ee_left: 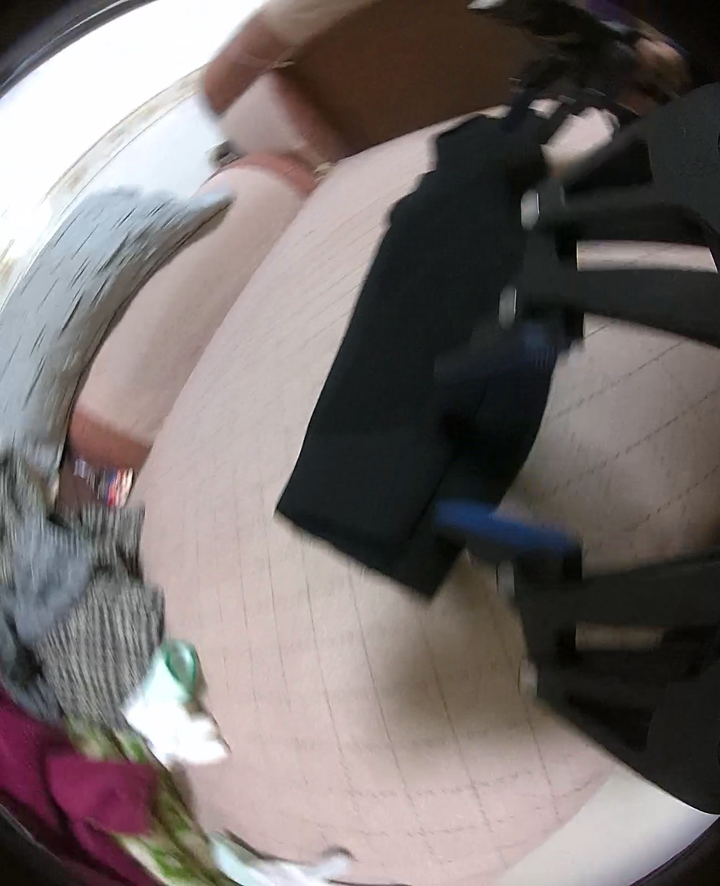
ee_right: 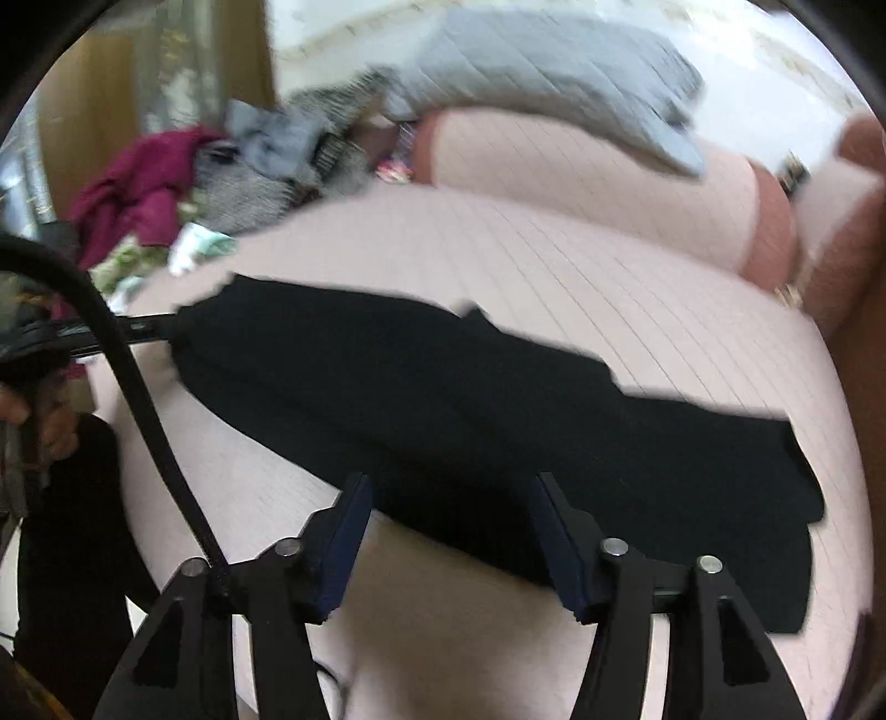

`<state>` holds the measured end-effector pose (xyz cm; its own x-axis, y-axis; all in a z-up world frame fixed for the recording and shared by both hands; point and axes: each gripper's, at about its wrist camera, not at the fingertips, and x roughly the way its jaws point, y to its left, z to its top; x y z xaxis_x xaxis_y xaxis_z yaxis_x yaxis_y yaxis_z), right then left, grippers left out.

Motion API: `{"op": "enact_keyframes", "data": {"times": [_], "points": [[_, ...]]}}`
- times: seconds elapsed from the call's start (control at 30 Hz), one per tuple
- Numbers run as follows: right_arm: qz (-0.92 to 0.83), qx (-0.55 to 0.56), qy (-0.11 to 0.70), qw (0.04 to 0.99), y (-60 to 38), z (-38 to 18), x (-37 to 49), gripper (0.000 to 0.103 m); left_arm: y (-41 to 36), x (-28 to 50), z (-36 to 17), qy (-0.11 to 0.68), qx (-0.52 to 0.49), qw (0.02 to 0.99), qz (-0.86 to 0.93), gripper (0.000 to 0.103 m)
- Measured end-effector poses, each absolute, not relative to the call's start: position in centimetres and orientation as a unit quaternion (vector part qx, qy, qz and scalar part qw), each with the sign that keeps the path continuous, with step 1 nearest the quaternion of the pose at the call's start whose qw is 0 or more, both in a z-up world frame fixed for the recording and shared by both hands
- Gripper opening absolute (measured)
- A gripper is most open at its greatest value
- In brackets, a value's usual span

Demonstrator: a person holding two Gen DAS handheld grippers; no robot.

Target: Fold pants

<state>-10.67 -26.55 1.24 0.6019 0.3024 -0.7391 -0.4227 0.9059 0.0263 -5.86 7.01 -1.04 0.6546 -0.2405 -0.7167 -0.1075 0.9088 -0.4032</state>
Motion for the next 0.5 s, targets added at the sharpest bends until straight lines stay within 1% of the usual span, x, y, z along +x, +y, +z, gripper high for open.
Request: {"op": "enact_keyframes", "data": {"times": [0.07, 0.13, 0.27, 0.37, 0.43, 0.47, 0.5], "points": [[0.221, -0.116, 0.367, 0.896, -23.8, 1.4, -10.7, 0.057, 8.3, -5.2, -1.7, 0.416, -0.234, 0.878, -0.026, 0.057], [0.232, -0.156, 0.342, 0.897, -21.5, 1.0, -10.6, 0.057, 8.7, -4.4, -2.1, 0.432, -0.231, 0.872, -0.02, 0.057], [0.25, -0.219, 0.331, 0.883, -17.7, -1.0, -9.3, 0.057, 8.9, -2.6, -2.3, 0.438, -0.218, 0.872, -0.009, 0.057], [0.256, -0.226, 0.332, 0.88, -16.5, -2.0, -7.7, 0.056, 8.4, -1.7, -3.0, 0.445, -0.207, 0.871, -0.007, 0.057], [0.254, -0.217, 0.347, 0.876, -16.3, -2.8, -6.4, 0.038, 8.1, -1.2, -3.4, 0.446, -0.198, 0.873, -0.011, 0.057], [0.258, -0.206, 0.357, 0.874, -16.3, -3.2, -5.7, 0.035, 7.9, -0.8, -3.5, 0.445, -0.194, 0.874, -0.014, 0.057], [0.26, -0.198, 0.363, 0.873, -16.2, -3.4, -5.4, 0.026, 7.8, -0.6, -3.7, 0.442, -0.193, 0.876, -0.02, 0.057]]}}
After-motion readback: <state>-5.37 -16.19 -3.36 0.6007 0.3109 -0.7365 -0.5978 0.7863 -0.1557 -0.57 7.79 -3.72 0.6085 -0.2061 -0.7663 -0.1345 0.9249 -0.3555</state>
